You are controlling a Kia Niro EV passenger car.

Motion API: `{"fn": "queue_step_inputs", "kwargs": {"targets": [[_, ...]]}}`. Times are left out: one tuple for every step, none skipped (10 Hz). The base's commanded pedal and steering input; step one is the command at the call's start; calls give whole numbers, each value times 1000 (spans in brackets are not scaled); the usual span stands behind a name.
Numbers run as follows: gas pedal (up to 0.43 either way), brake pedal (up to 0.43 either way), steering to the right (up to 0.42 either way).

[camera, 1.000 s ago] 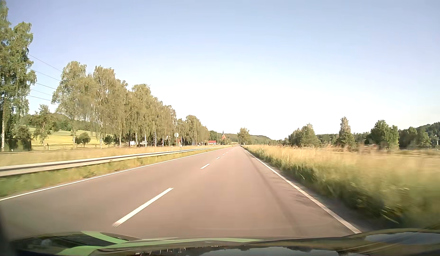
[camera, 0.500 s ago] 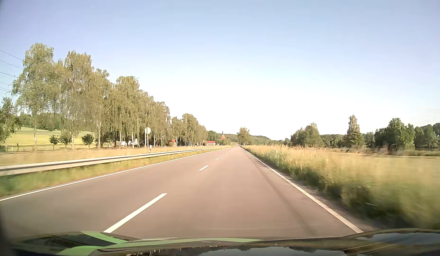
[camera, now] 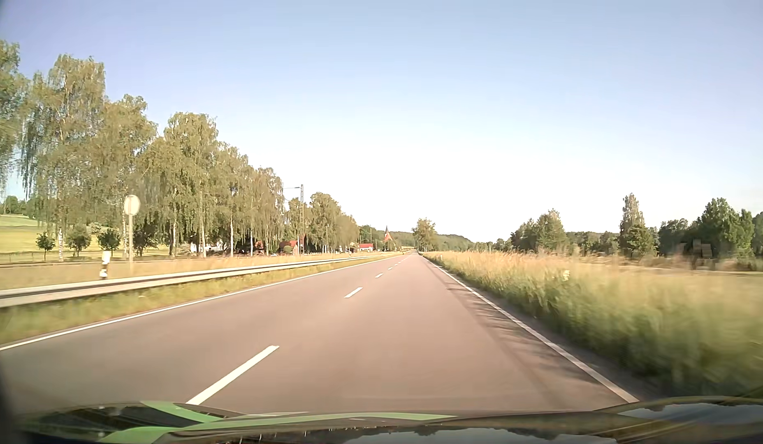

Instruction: Follow the waypoints while adhering to traffic rules and regulations

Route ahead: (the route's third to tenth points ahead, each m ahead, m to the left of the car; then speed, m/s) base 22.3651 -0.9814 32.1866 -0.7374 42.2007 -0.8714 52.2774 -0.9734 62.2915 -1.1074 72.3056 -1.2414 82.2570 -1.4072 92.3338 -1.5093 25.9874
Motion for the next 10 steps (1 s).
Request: {"fn": "queue_step_inputs", "kwargs": {"targets": [[240,0,-4],[260,0,-3],[260,0,-2],[260,0,-2],[260,0,-2],[260,0,-2],[248,0,-2],[240,0,-2],[240,0,-2],[240,0,-1]]}}
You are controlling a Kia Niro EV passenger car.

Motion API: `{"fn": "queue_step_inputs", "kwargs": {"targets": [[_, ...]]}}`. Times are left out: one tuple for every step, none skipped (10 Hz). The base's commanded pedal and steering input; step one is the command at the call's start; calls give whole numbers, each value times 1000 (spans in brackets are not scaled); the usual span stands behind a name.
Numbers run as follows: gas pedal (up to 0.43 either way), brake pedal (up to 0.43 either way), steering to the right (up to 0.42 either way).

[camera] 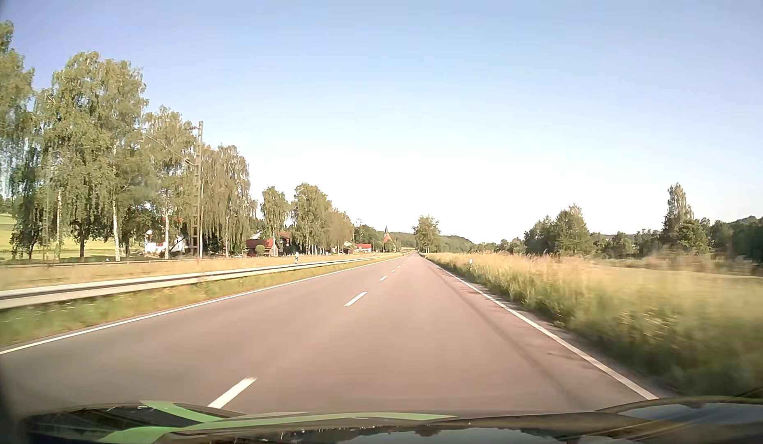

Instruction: Follow the waypoints while adhering to traffic rules and regulations

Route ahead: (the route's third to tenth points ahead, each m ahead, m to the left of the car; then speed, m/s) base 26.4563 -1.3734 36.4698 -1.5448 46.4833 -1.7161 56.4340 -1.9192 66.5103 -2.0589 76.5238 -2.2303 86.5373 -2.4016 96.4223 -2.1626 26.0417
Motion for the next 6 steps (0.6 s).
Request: {"fn": "queue_step_inputs", "kwargs": {"targets": [[240,0,-2],[240,0,-1],[240,0,-2],[240,0,-1],[240,0,-1],[248,0,-1]]}}
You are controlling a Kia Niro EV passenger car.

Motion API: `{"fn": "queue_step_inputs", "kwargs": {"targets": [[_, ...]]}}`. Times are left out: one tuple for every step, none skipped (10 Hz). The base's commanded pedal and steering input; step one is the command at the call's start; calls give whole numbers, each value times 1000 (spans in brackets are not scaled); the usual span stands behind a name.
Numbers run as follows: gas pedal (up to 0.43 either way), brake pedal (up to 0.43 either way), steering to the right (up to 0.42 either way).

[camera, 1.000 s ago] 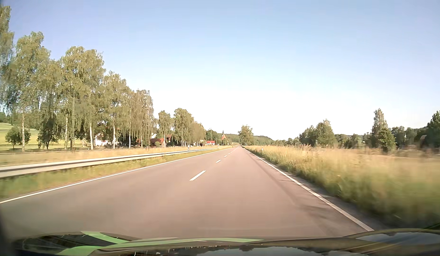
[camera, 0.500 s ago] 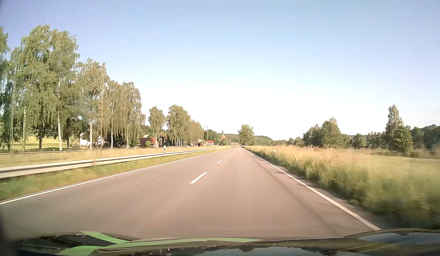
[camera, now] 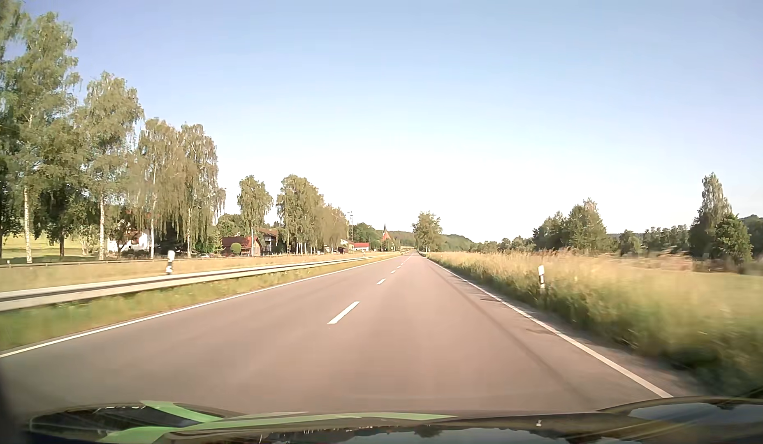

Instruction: Follow the waypoints while adhering to traffic rules and regulations

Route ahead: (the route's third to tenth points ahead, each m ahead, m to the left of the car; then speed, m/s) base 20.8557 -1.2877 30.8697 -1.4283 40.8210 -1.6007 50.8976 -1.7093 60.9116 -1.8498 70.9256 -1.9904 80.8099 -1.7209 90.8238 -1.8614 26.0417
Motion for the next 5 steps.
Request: {"fn": "queue_step_inputs", "kwargs": {"targets": [[248,0,-1],[248,0,-1],[248,0,-1],[248,0,0],[240,0,1]]}}
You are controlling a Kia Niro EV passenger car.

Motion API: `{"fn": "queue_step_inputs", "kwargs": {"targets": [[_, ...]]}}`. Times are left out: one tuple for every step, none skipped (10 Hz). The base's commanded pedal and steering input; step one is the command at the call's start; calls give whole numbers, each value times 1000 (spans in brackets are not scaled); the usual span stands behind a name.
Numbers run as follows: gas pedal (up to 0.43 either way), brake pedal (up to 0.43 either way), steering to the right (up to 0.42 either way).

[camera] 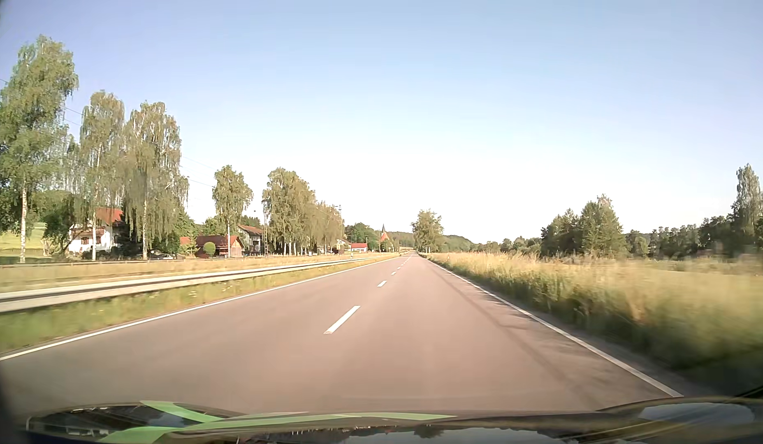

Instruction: Follow the waypoints while adhering to traffic rules and regulations

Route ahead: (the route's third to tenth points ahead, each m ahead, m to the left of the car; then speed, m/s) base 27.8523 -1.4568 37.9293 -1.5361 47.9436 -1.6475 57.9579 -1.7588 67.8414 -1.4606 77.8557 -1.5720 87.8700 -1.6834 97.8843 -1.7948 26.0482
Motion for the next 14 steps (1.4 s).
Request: {"fn": "queue_step_inputs", "kwargs": {"targets": [[240,0,1],[240,0,1],[240,0,2],[240,0,2],[248,0,1],[248,0,1],[248,0,1],[228,0,0],[220,0,0],[220,0,0],[220,0,-1],[220,0,0],[220,0,0],[228,0,-1]]}}
